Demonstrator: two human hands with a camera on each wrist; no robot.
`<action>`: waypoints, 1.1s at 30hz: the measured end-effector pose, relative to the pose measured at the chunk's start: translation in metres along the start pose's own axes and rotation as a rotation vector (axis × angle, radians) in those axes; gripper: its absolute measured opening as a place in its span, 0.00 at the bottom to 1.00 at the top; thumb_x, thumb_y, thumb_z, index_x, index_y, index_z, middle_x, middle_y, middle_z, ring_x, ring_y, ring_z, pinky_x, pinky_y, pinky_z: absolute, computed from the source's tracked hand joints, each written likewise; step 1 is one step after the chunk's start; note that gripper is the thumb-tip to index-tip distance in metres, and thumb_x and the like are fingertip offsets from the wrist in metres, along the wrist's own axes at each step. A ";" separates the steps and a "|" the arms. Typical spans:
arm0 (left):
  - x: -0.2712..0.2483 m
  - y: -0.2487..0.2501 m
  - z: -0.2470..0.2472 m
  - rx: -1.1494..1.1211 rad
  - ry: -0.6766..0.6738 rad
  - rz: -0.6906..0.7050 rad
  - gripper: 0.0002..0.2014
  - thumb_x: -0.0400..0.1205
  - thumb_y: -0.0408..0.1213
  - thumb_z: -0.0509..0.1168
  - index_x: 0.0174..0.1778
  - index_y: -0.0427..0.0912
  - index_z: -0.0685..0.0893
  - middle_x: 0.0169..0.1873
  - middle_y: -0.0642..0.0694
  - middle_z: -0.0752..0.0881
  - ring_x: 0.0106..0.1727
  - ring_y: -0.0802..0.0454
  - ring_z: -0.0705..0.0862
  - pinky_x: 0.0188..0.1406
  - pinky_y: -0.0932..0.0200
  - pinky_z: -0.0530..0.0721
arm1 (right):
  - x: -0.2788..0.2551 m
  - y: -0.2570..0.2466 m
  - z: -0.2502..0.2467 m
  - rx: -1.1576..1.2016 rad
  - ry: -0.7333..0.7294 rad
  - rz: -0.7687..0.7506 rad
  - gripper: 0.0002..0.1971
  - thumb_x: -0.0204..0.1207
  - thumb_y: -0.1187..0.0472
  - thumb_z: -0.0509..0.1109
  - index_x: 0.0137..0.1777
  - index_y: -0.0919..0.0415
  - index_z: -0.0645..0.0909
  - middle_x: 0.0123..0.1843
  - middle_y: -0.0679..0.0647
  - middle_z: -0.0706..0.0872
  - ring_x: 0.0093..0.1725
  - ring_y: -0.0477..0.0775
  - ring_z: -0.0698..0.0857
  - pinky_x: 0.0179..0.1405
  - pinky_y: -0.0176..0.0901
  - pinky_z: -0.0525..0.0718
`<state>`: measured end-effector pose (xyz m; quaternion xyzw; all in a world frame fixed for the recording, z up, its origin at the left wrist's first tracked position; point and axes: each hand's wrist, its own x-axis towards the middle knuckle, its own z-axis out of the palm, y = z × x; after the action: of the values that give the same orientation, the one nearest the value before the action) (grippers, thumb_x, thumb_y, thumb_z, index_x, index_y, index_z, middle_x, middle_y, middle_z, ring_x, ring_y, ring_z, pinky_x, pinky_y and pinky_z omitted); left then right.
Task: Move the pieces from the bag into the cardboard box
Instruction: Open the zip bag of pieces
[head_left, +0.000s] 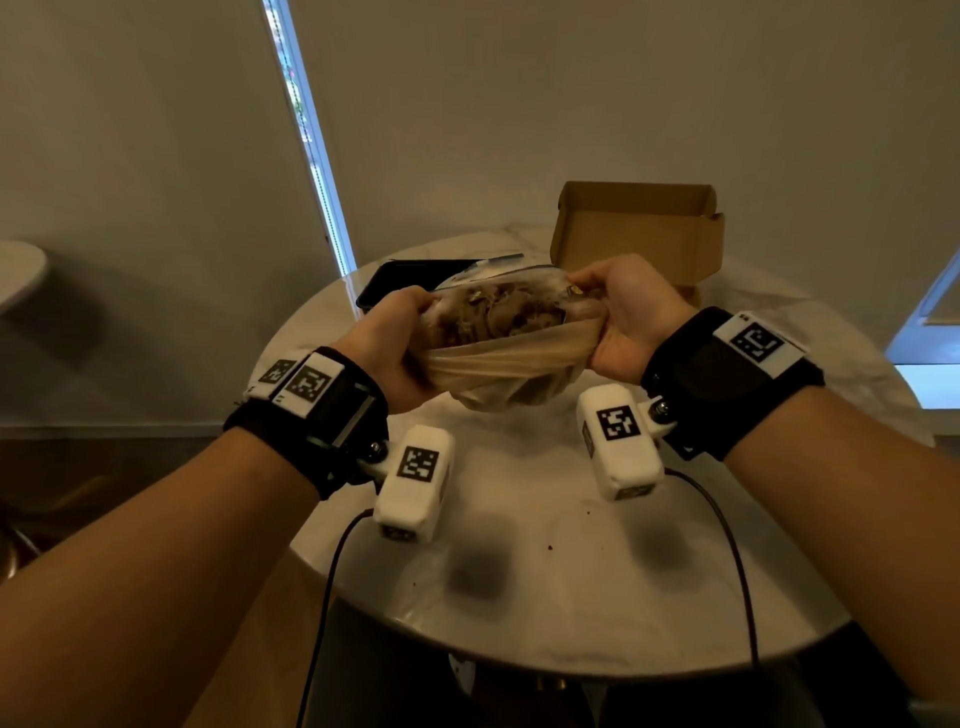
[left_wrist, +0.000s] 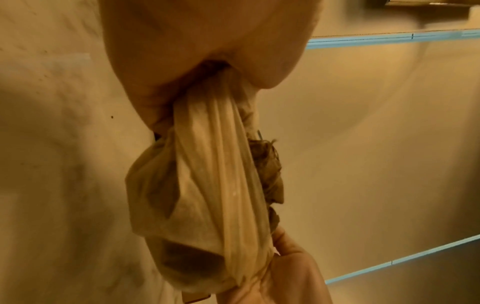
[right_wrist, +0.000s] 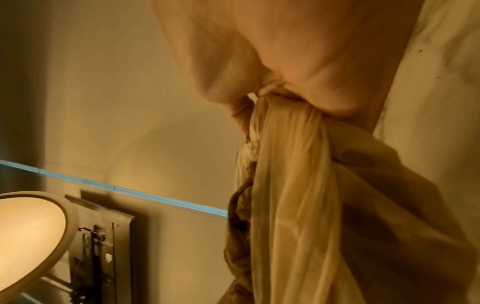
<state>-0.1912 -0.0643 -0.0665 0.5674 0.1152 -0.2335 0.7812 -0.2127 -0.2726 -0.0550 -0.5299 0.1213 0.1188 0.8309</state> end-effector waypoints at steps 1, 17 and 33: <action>0.000 0.000 0.000 0.022 0.005 -0.007 0.15 0.87 0.44 0.58 0.55 0.39 0.87 0.40 0.40 0.93 0.33 0.46 0.92 0.31 0.56 0.90 | 0.003 0.003 -0.001 -0.013 0.030 0.015 0.24 0.82 0.61 0.55 0.75 0.64 0.79 0.68 0.66 0.87 0.68 0.69 0.86 0.66 0.68 0.85; 0.014 0.000 -0.012 0.143 0.154 0.204 0.10 0.91 0.43 0.60 0.59 0.43 0.84 0.39 0.45 0.88 0.36 0.50 0.87 0.27 0.55 0.90 | 0.018 0.012 -0.003 -0.267 0.129 -0.065 0.17 0.88 0.52 0.63 0.70 0.58 0.83 0.54 0.57 0.91 0.58 0.60 0.89 0.68 0.60 0.84; 0.003 0.007 -0.011 1.377 0.112 0.725 0.12 0.90 0.47 0.60 0.54 0.50 0.88 0.45 0.52 0.90 0.50 0.50 0.88 0.58 0.48 0.85 | -0.002 0.003 -0.009 -1.414 -0.021 -0.503 0.07 0.87 0.56 0.67 0.57 0.47 0.87 0.52 0.45 0.90 0.52 0.46 0.88 0.56 0.45 0.86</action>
<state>-0.1841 -0.0523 -0.0653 0.9377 -0.2089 0.0464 0.2737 -0.2160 -0.2793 -0.0610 -0.9480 -0.1167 -0.0201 0.2955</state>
